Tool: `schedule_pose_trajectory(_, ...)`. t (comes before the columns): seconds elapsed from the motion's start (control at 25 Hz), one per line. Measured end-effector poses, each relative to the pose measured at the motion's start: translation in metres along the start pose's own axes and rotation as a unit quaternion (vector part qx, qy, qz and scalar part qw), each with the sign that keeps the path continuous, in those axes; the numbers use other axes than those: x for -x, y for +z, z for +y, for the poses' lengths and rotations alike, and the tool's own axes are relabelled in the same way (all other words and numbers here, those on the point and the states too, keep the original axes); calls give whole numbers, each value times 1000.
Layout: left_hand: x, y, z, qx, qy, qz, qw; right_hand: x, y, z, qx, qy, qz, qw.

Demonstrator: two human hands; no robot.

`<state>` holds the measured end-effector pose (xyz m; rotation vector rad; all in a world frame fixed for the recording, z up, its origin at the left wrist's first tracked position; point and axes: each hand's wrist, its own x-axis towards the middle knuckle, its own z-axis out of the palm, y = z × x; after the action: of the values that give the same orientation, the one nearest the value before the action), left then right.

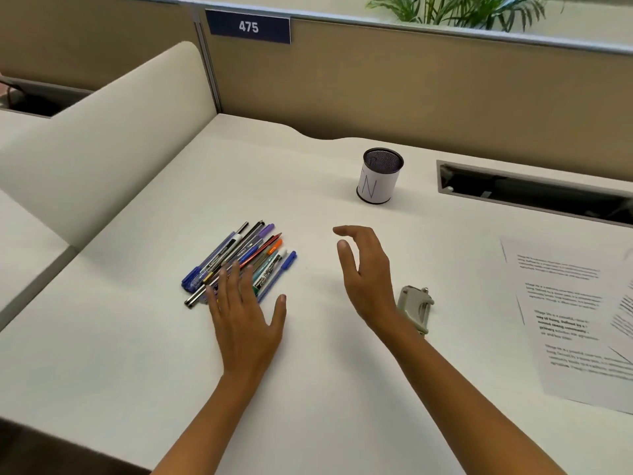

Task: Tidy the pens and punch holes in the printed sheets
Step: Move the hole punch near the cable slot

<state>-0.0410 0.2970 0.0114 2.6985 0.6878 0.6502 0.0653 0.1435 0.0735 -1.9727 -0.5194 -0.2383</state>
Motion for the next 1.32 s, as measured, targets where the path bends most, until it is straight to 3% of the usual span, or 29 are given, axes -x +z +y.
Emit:
schedule_pose_trajectory(0.12, 15, 3, 25, 28, 52, -28, 998, 26, -32, 10, 27, 5, 33, 999)
schedule_pose_trajectory(0.24, 30, 11, 55, 81, 121, -118, 982, 45, -69, 29, 60, 33, 32, 997)
schedule_pose_trajectory(0.36, 50, 23, 83, 84, 156, -177, 968, 59, -103, 53, 51, 76, -44, 995)
schedule_pose_trajectory(0.52, 73, 32, 100, 13, 158, -179, 971, 71, -121, 86, 84, 111, -177, 974)
schedule_pose_trajectory(0.72, 79, 33, 102, -18, 153, -174, 973, 74, -119, 104, 84, 117, -217, 966)
schedule_pose_trajectory(1.04, 82, 32, 110, -3, 130, -177, 976, 71, -122, 103, 33, 109, -136, 984)
schedule_pose_trajectory(1.32, 67, 56, 183, 54, 143, -179, 972, 29, -152, 116, 84, 150, 106, 979)
